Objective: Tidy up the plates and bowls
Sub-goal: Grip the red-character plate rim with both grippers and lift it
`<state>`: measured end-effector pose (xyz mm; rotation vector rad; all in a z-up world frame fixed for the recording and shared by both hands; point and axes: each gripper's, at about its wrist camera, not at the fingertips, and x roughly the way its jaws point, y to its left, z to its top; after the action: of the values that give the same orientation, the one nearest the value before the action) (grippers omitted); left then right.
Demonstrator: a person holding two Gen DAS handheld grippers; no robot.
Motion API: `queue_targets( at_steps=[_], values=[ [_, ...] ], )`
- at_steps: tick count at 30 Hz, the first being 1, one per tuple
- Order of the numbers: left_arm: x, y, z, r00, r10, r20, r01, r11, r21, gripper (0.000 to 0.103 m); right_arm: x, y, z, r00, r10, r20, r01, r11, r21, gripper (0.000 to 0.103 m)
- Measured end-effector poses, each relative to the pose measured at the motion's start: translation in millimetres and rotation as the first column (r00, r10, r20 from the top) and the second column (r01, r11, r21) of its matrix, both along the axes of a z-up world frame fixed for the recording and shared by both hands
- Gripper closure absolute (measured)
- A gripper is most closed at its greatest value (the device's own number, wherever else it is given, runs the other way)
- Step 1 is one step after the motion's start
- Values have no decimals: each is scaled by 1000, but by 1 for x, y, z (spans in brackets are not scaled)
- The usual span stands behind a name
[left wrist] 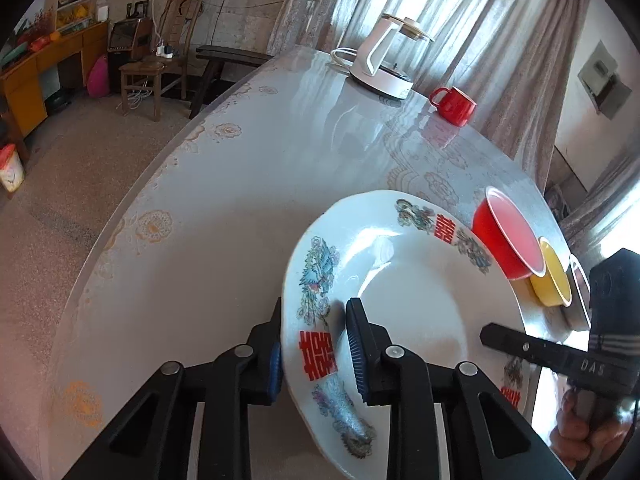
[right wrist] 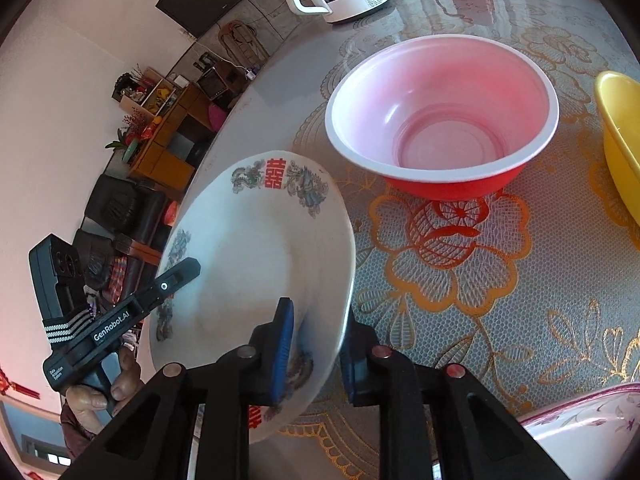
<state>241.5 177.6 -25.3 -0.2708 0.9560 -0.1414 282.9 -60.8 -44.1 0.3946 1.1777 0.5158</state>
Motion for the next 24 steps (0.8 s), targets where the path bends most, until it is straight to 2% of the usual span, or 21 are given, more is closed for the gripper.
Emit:
queue_targets(
  at_steps=[2, 6, 14, 17, 20, 24],
  values=[
    [-5, -3, -2, 1000, -18, 0, 18, 1000, 16, 75, 1, -3, 0, 1000, -7, 10, 7, 1000, 11, 78],
    [-4, 7, -7, 1000, -6, 1, 6, 998, -59, 75, 4, -4, -1, 1000, -3, -2, 4, 1000, 21, 78],
    [7, 6, -1, 1000, 19, 9, -19, 997, -70, 74, 3, -6, -1, 999, 35, 23, -35, 999, 19, 78],
    [5, 0, -1, 1000, 7, 5, -7, 1000, -16, 76, 1, -5, 0, 998, 48, 37, -49, 999, 18, 78],
    [0, 3, -3, 1000, -13, 5, 14, 1000, -28, 77, 1, -4, 1, 998, 58, 39, -59, 998, 10, 78],
    [6, 4, -8, 1000, -19, -11, 19, 999, -47, 73, 0, -3, 2, 998, 52, 41, -51, 998, -21, 86]
  ],
)
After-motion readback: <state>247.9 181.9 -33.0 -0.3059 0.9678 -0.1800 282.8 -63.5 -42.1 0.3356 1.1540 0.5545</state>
